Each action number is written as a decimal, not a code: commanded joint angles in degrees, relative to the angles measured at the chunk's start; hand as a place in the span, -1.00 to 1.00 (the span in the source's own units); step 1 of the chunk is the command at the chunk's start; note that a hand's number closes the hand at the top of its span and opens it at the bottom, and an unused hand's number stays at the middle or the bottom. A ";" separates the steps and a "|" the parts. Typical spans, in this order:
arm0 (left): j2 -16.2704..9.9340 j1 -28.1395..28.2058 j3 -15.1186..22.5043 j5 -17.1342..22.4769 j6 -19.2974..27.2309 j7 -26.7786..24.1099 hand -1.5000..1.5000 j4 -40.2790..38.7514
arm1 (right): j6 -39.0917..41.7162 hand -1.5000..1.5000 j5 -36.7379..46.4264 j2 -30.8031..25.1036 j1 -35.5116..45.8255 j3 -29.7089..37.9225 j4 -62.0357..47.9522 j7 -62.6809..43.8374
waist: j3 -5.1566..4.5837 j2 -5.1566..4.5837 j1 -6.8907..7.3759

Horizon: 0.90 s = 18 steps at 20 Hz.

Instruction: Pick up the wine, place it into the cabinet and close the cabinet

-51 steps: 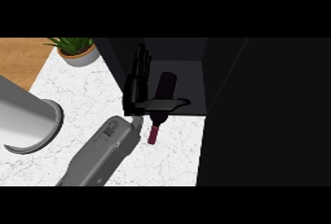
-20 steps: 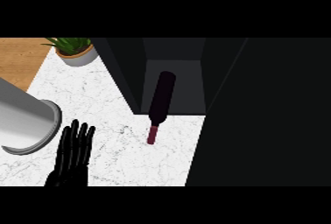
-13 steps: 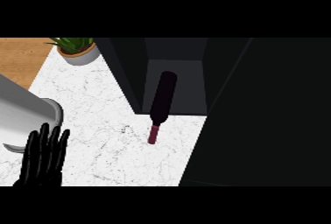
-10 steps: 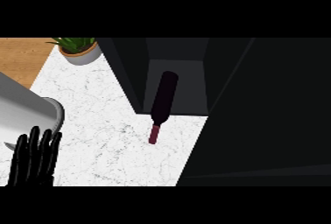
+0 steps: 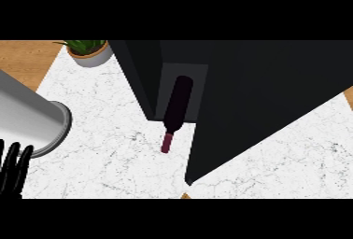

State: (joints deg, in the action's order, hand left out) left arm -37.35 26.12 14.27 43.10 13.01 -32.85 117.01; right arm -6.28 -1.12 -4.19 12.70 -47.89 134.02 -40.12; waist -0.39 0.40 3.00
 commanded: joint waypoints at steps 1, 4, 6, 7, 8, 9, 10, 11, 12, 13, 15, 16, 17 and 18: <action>-2.00 1.82 -3.62 2.04 -4.78 -1.25 -1.00 -0.78 | -7.99 1.00 -1.12 3.98 12.80 -3.08 -6.07 -0.50 | 0.01 -0.16 0.55; -4.46 3.20 -6.51 4.94 -7.35 0.76 -1.00 -0.09 | -12.31 1.00 -3.44 3.95 19.19 -0.57 -11.73 -0.38 | 0.01 -0.24 1.37; -3.67 1.73 -8.39 5.77 -8.31 -0.52 -1.00 -1.29 | -14.47 1.00 -7.27 4.00 25.14 1.47 -16.64 0.48 | 0.03 -0.52 1.42; -4.39 2.17 -8.49 5.98 -9.55 -0.28 -1.00 -1.05 | -14.69 1.00 -9.44 4.04 28.38 4.81 -18.90 -0.11 | 0.03 -0.66 1.94; -5.49 2.02 -10.51 7.67 -11.26 0.20 -1.00 -1.46 | -16.28 1.00 -10.33 4.07 30.87 4.58 -21.90 0.86 | 0.06 -0.61 1.83; -5.47 1.45 -11.06 8.39 -9.66 1.62 -1.00 -0.82 | -15.27 1.00 -13.45 4.10 35.13 6.88 -24.08 0.33 | 0.14 -0.76 1.73; -4.76 2.95 -10.21 7.49 -11.16 0.04 -1.00 -0.74 | -16.66 1.00 -13.34 4.12 36.48 6.52 -29.51 3.50 | 0.13 -0.78 2.41; -4.95 3.48 -10.57 8.03 -11.20 0.84 -1.00 0.06 | -15.90 1.00 -15.68 4.13 40.75 8.77 -31.20 2.69 | 0.19 -0.69 1.87; -4.75 1.57 -10.28 7.58 -9.93 1.55 -1.00 -0.48 | -17.41 1.00 -17.07 4.15 43.58 8.61 -34.52 5.64 | 0.18 -0.91 1.89; -5.83 1.95 -11.65 8.50 -10.35 2.26 -1.00 0.36 | -18.48 1.00 -17.50 4.15 46.71 9.70 -37.07 5.08 | 0.16 -0.83 2.52; -6.82 3.45 -15.64 11.23 -14.17 1.86 -1.00 -1.33 | -17.61 1.00 -21.36 4.17 48.72 9.98 -42.75 9.67 | 0.22 -0.78 2.08; -5.58 2.08 -14.19 10.74 -13.38 1.81 -1.00 -1.63 | -16.95 1.00 -23.28 4.17 53.25 11.84 -45.91 8.09 | 0.18 -0.88 2.00; -6.90 0.95 -15.63 11.59 -12.44 3.78 -1.00 -2.35 | -17.22 1.00 -24.20 4.18 56.60 13.14 -47.80 8.89 | 0.20 -0.92 1.62; -7.87 1.50 -17.76 14.53 -14.63 4.58 -1.00 -2.22 | -14.01 1.00 -25.33 4.18 56.60 15.07 -51.72 10.34 | 0.21 -1.11 2.04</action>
State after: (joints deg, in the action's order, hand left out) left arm -43.59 27.85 0.19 53.84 0.69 -30.27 115.47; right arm -22.42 -21.80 -0.18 61.53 -36.82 92.79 -32.95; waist -0.21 -0.47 4.88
